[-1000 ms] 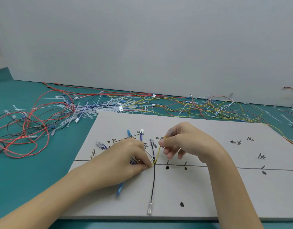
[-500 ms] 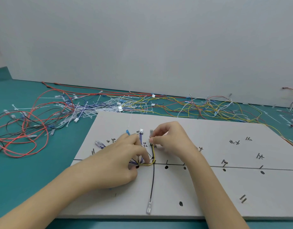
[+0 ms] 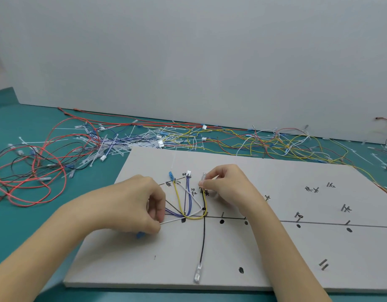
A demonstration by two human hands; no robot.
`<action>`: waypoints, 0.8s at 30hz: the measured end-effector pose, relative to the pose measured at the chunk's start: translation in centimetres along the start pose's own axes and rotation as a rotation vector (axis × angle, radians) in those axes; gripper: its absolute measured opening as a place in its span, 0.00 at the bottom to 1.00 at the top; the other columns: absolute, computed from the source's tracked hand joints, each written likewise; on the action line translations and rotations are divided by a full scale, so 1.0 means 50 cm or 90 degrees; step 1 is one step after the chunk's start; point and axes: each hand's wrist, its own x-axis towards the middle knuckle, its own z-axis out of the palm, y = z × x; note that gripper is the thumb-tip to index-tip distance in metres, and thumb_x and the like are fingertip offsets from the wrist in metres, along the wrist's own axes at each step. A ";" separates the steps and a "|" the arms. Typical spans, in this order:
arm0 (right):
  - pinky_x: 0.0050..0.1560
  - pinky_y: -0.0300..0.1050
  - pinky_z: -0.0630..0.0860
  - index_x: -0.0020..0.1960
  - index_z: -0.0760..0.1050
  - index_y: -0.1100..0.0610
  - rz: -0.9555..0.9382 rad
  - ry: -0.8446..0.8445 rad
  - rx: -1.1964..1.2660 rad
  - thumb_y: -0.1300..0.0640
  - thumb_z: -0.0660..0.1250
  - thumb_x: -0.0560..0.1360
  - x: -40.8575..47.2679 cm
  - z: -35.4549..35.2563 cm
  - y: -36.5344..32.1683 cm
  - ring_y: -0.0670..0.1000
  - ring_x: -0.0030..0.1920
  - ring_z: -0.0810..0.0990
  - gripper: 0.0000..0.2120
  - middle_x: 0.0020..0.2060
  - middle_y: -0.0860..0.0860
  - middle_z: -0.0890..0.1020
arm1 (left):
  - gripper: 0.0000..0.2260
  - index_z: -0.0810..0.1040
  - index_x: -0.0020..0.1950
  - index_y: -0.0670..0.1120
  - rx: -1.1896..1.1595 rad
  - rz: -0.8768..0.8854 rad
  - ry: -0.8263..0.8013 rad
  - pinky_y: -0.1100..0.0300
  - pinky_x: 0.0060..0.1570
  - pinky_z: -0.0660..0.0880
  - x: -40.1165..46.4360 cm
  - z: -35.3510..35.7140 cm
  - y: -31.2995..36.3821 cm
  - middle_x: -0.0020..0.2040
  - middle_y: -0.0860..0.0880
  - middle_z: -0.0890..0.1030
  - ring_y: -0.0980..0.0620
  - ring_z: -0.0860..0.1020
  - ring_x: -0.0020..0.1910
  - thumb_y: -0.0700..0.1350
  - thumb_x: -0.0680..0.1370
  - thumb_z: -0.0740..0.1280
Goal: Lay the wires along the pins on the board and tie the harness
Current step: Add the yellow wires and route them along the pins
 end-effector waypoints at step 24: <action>0.20 0.32 0.61 0.41 0.82 0.58 0.044 0.004 0.065 0.61 0.69 0.71 0.004 0.010 0.002 0.45 0.18 0.67 0.03 0.19 0.49 0.74 | 0.05 0.84 0.37 0.55 -0.122 -0.029 0.019 0.63 0.33 0.74 -0.008 -0.059 -0.051 0.33 0.50 0.83 0.56 0.78 0.31 0.47 0.65 0.69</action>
